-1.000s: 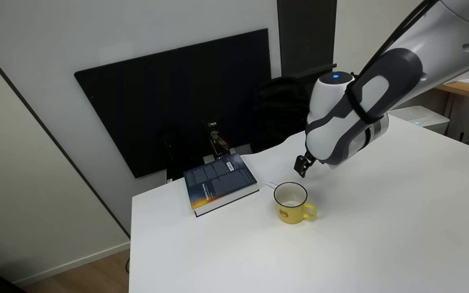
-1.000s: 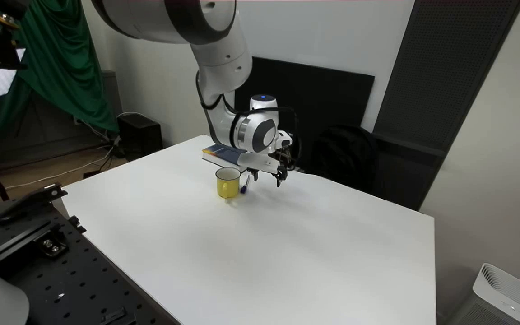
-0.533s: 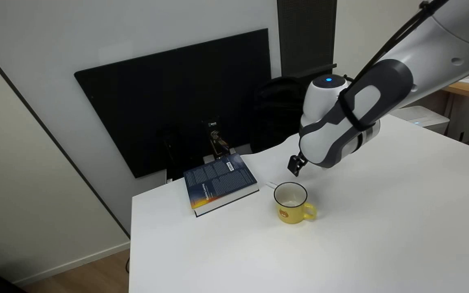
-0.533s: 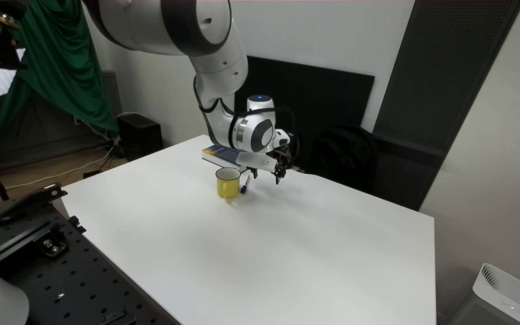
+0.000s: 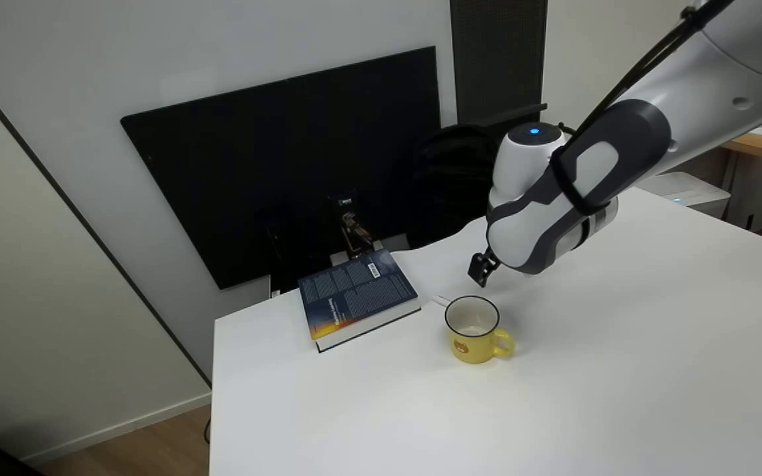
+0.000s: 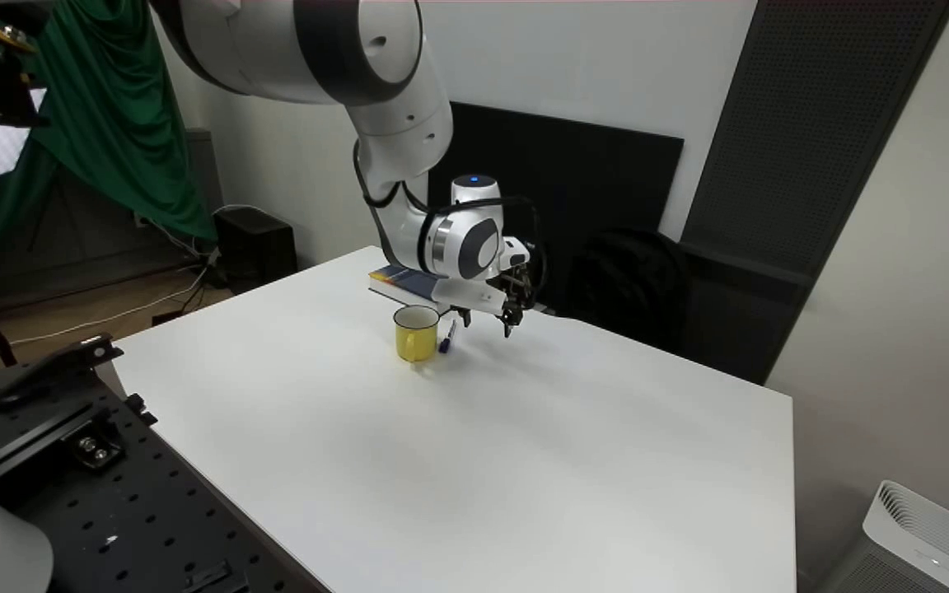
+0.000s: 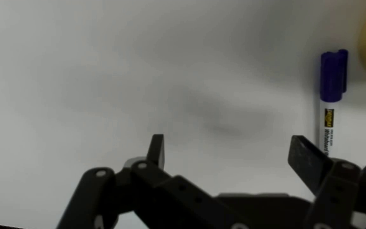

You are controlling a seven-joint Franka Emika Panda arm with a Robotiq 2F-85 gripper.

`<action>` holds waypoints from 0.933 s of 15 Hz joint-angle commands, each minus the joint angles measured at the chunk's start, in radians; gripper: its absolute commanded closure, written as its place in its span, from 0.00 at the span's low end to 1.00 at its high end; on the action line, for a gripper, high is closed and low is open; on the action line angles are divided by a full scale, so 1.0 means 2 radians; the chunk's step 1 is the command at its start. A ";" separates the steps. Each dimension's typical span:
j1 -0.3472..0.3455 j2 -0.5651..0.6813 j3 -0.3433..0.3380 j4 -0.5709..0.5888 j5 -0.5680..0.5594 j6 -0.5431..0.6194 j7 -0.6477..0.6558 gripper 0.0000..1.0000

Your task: Put the marker in the mug

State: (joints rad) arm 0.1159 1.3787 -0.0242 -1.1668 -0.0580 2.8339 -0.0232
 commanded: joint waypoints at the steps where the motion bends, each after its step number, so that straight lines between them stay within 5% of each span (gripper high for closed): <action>1: 0.016 0.021 -0.030 0.031 -0.008 0.012 0.024 0.00; 4: 0.029 0.034 -0.054 0.052 -0.011 0.007 0.033 0.00; 14: 0.016 0.070 -0.027 0.131 0.004 0.012 0.019 0.00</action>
State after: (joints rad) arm 0.1583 1.4596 -0.0970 -0.9984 -0.0439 2.8483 -0.0124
